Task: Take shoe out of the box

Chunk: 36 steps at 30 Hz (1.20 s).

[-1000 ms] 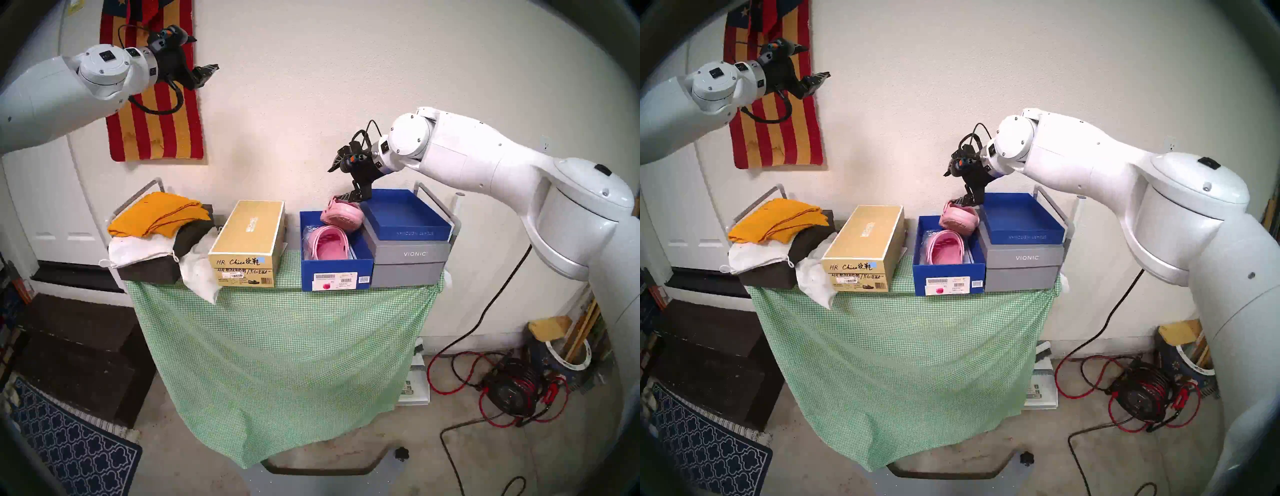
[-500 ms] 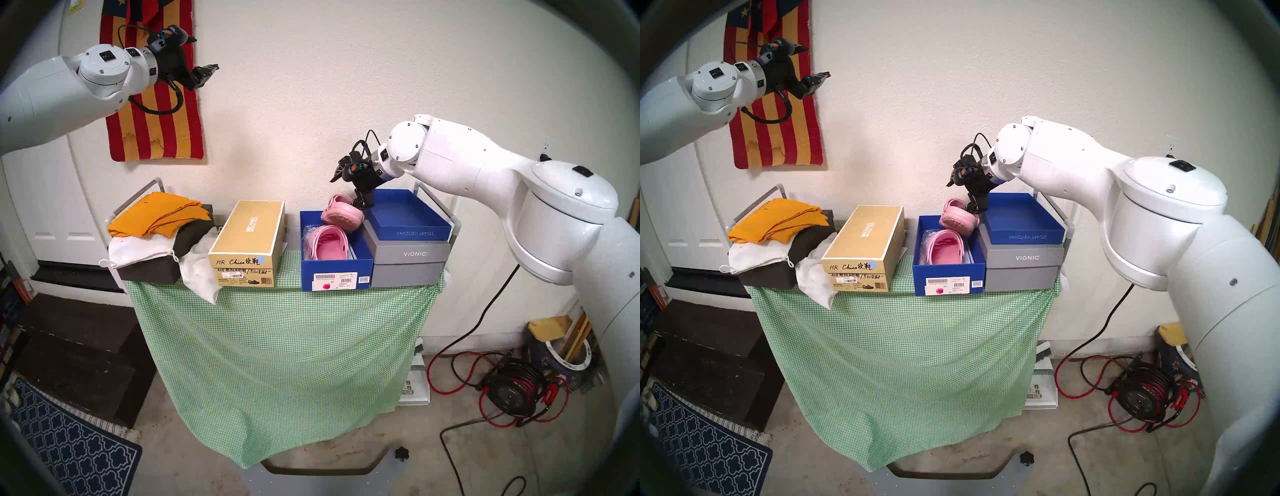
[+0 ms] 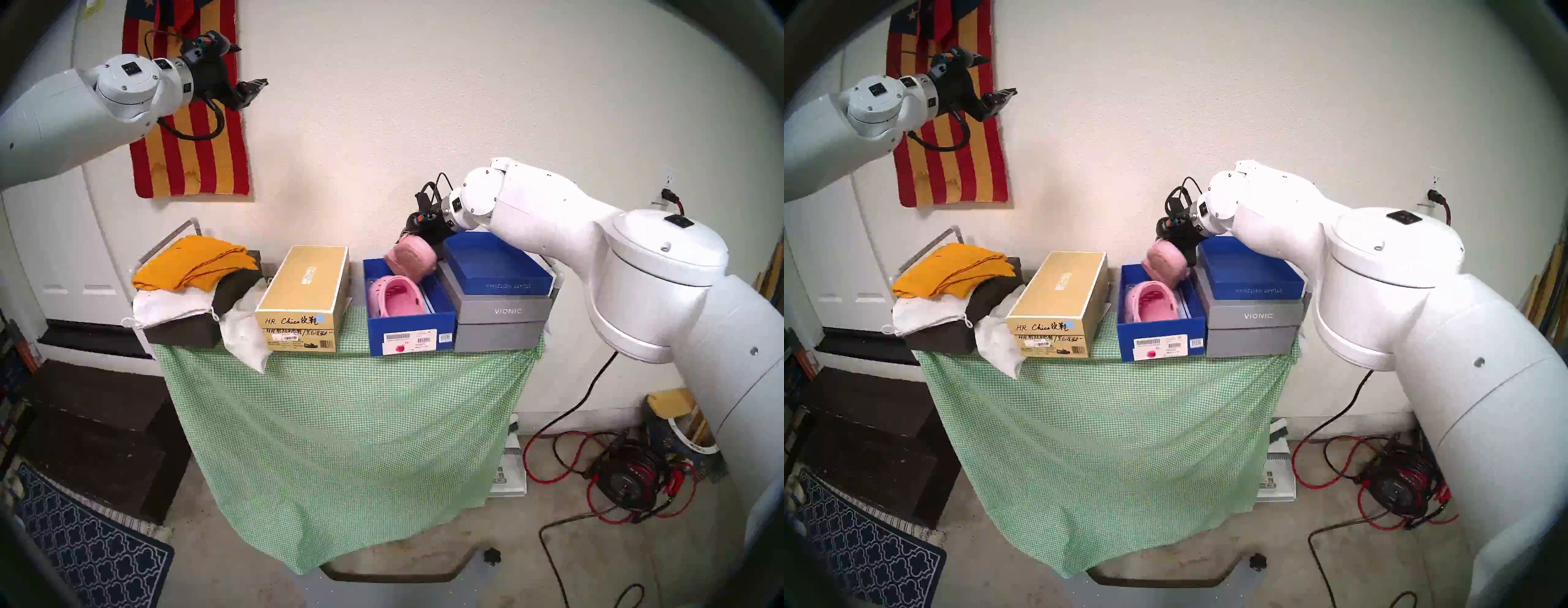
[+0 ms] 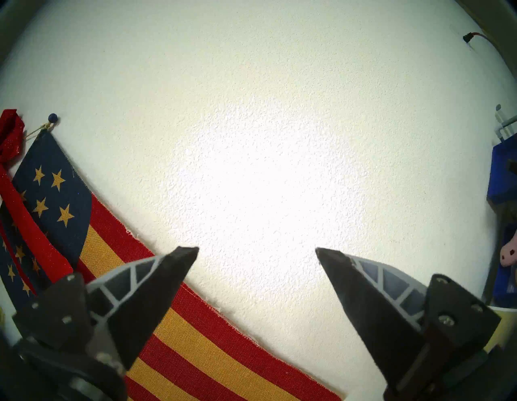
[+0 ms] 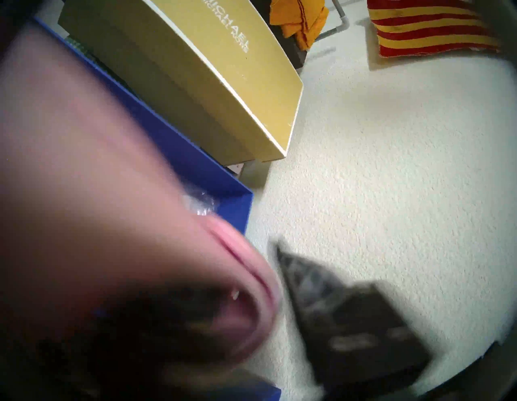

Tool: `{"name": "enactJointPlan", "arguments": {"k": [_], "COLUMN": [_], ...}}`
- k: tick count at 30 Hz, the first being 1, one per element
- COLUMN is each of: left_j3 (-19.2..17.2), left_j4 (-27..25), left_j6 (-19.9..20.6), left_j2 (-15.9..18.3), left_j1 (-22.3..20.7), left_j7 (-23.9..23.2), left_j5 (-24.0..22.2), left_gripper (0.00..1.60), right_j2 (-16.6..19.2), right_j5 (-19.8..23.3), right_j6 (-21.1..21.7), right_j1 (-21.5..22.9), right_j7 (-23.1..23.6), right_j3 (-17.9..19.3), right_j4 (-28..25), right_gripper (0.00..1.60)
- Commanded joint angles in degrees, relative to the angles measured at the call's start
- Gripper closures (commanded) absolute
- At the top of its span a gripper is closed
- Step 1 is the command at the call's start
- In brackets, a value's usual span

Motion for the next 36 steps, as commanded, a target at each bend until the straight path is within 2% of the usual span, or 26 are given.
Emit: {"name": "enactJointPlan", "arguments": {"k": [1, 16, 22, 25, 30, 36], "left_j3": [0.0, 0.0, 0.0, 0.0, 0.0, 0.0], "left_j4": [-0.1, -0.1, -0.1, -0.1, -0.1, -0.1], "left_j6": [0.0, 0.0, 0.0, 0.0, 0.0, 0.0], "left_j2": [-0.1, -0.1, -0.1, -0.1, -0.1, -0.1], "left_j1": [0.0, 0.0, 0.0, 0.0, 0.0, 0.0], "left_j7": [0.0, 0.0, 0.0, 0.0, 0.0, 0.0], "left_j5": [0.1, 0.1, 0.1, 0.1, 0.1, 0.1], "left_gripper": [0.00, 0.00, 0.00, 0.00, 0.00, 0.00], "right_j2": [-1.6, 1.8, 3.7, 4.5, 6.1, 9.0], "right_j5": [-1.2, -4.5, -7.4, -10.5, -15.3, -17.8], "right_j6": [-1.2, -1.1, -1.1, -1.2, -0.6, 1.0], "right_j1": [1.8, 7.1, 10.3, 11.6, 13.5, 15.4], "right_j7": [-1.0, -0.8, -1.6, -3.8, -6.2, -6.7], "right_j3": [-0.5, -1.2, -2.5, -4.1, -6.5, -7.0], "right_j4": [-0.4, -5.1, -7.7, -9.3, -15.2, -20.7], "right_gripper": [1.60, 1.60, 1.60, 1.60, 1.60, 1.60]}}
